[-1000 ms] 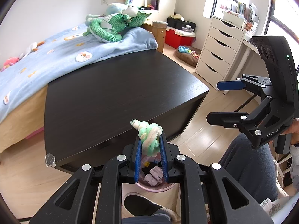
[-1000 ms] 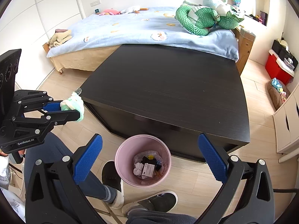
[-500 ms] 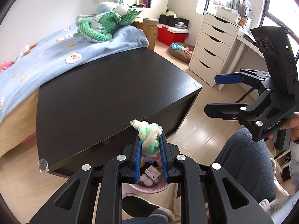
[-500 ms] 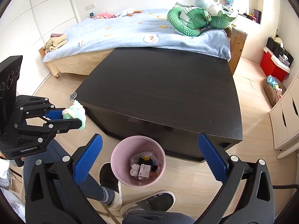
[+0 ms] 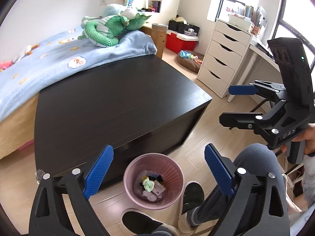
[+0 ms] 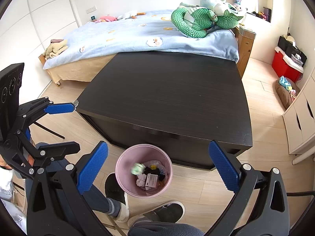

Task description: Collect trash

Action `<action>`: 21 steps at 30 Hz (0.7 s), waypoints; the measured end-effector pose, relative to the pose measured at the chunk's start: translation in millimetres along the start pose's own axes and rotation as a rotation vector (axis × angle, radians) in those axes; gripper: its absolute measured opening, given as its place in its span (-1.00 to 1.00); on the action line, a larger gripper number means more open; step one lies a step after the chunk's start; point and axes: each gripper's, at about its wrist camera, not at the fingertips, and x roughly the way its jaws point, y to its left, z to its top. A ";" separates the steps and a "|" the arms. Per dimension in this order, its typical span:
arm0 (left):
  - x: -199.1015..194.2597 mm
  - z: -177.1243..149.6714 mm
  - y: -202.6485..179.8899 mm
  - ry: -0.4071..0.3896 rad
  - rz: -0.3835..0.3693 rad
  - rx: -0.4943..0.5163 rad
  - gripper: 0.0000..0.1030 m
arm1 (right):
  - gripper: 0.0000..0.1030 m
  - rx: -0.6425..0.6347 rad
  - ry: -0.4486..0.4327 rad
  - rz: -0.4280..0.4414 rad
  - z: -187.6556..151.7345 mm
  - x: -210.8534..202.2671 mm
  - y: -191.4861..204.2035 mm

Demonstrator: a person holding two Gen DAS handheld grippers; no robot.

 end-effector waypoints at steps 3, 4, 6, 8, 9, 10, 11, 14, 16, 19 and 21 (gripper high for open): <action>-0.6 -0.7 4.3 -0.001 0.024 -0.018 0.85 | 0.94 -0.004 0.001 0.006 -0.9 1.0 2.5; -1.0 -1.2 6.0 -0.001 0.030 -0.024 0.85 | 0.94 -0.005 0.001 0.004 -0.8 1.3 2.6; -0.5 -0.7 9.4 -0.001 0.039 -0.035 0.85 | 0.94 -0.005 0.001 0.005 -0.8 2.0 3.4; -2.5 -2.0 13.0 -0.008 0.041 -0.049 0.85 | 0.94 -0.004 0.001 0.006 -0.7 2.3 4.1; -2.2 -1.2 14.7 -0.009 0.042 -0.053 0.85 | 0.94 -0.005 0.000 0.004 -0.6 2.4 4.1; -2.6 -1.1 16.6 -0.011 0.046 -0.057 0.85 | 0.94 -0.003 0.001 0.005 -0.3 2.5 4.2; -2.9 -1.2 17.9 -0.012 0.051 -0.060 0.85 | 0.94 -0.004 0.000 0.005 -0.4 2.5 4.4; -5.3 -0.9 23.0 -0.023 0.068 -0.071 0.85 | 0.94 -0.005 -0.002 -0.006 1.8 3.1 6.2; -6.7 -0.1 25.7 -0.026 0.091 -0.076 0.85 | 0.94 -0.005 -0.006 -0.011 4.5 3.4 7.4; -9.5 3.6 34.5 -0.037 0.120 -0.088 0.85 | 0.94 -0.003 -0.020 -0.017 11.3 3.5 8.0; -11.2 7.5 40.6 -0.042 0.145 -0.100 0.85 | 0.94 0.001 -0.031 -0.027 18.5 3.9 7.2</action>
